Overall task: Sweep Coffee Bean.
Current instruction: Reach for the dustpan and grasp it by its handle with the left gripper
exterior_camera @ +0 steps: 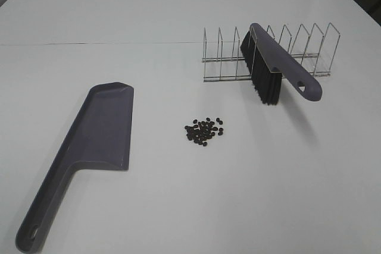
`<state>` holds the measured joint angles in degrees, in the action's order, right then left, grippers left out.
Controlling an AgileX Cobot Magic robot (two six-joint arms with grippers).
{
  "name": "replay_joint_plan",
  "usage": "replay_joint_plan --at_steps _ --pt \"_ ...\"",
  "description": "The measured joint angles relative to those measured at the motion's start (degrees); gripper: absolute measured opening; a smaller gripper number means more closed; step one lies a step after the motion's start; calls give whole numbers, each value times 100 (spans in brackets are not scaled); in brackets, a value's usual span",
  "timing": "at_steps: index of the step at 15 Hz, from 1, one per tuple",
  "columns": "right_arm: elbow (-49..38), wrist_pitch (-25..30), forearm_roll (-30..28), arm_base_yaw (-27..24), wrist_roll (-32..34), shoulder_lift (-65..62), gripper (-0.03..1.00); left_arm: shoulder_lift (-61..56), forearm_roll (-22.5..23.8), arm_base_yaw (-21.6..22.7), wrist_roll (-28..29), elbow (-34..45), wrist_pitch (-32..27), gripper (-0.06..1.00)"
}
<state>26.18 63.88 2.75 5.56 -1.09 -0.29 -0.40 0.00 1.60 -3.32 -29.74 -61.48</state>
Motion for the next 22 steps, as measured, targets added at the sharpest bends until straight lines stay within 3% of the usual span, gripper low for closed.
replay_joint_plan --at_steps 22 --pt "0 0 -160 0 178 0 98 0 -109 0 0 0 0 99"
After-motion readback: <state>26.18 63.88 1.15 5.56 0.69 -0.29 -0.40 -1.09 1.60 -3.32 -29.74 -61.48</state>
